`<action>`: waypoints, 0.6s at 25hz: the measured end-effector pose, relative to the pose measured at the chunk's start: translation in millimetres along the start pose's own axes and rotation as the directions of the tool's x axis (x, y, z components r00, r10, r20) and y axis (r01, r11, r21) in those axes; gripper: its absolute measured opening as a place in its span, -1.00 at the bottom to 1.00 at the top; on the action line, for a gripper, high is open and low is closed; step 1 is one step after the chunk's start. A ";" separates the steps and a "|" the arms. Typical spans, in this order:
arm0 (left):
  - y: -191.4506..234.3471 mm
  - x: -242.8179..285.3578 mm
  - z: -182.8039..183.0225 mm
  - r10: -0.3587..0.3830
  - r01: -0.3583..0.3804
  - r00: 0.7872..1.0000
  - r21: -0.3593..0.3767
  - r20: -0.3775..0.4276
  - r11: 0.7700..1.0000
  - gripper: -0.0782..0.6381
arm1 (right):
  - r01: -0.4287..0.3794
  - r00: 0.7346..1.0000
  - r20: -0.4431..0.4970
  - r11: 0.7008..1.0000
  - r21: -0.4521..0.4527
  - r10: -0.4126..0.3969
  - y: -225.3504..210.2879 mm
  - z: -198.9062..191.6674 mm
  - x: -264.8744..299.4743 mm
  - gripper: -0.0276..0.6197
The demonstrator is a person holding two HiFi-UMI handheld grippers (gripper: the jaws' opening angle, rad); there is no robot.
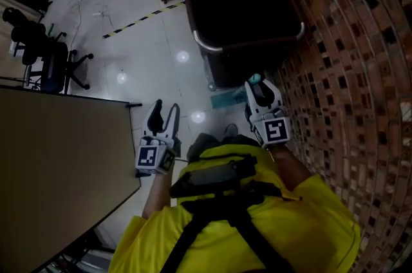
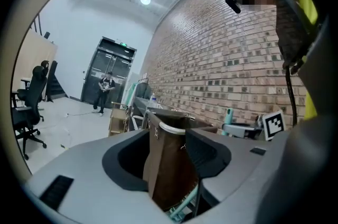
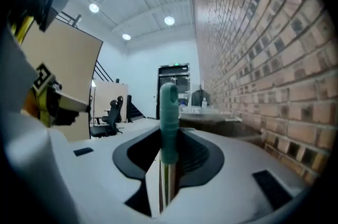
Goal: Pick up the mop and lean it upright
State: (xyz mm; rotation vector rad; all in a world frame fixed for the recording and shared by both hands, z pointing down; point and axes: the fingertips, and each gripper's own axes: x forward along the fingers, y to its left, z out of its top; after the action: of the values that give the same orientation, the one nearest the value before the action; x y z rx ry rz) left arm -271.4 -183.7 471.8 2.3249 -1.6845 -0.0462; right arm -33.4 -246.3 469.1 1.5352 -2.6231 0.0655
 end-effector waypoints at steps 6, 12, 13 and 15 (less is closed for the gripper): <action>-12.7 2.6 40.5 0.010 -0.014 0.997 0.045 0.081 0.999 -0.23 | -0.064 0.982 0.176 0.998 -0.015 0.066 6.1 113.9 -37.5 -0.58; -31.0 3.0 56.0 -0.018 0.007 0.992 0.093 0.124 0.996 -0.51 | -0.123 0.962 0.240 0.992 -0.033 0.127 8.2 152.6 -50.6 -0.58; -33.4 3.1 54.7 -0.030 0.020 0.992 0.082 0.124 0.996 -0.53 | -0.127 0.961 0.244 0.991 -0.035 0.132 8.2 155.1 -51.9 -0.58; -36.9 2.9 51.7 -0.047 0.040 0.991 0.056 0.127 0.998 -0.53 | -0.138 0.958 0.251 0.990 -0.031 0.141 8.5 158.8 -52.9 -0.58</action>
State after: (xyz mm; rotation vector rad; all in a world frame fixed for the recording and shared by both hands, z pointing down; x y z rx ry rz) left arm -245.6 -186.0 413.7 2.4456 -1.7140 -0.1637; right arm -25.5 -210.3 305.6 1.4375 -2.9191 -0.1477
